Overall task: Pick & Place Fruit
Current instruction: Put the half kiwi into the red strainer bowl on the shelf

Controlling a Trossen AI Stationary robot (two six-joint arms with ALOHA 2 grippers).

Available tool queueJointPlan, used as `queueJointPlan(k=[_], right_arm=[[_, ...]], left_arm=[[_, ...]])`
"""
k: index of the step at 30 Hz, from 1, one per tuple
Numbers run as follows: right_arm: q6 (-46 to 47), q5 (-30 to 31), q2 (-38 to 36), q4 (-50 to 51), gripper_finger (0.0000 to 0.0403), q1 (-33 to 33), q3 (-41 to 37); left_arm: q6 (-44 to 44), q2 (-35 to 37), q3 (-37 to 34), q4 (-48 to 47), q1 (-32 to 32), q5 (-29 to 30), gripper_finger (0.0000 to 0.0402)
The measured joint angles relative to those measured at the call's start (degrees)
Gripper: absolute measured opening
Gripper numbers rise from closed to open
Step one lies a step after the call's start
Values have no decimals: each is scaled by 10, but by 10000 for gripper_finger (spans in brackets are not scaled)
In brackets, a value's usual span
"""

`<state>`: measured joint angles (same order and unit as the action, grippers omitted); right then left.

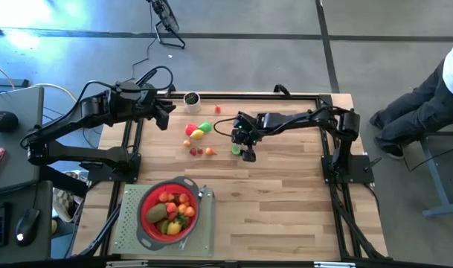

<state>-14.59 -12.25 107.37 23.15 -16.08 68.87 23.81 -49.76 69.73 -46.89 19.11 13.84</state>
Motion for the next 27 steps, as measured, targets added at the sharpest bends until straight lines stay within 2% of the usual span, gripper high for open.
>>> queueJointPlan(k=[9,17,27], right_arm=[[3,-14,29,-51,303,7,-13],[4,1,51,-81,303,15,-12],[9,12,51,-70,303,14,-12]], left_arm=[[0,0,0,0,0,1,97],[0,0,0,0,0,2,97],[0,0,0,0,0,2,97]])
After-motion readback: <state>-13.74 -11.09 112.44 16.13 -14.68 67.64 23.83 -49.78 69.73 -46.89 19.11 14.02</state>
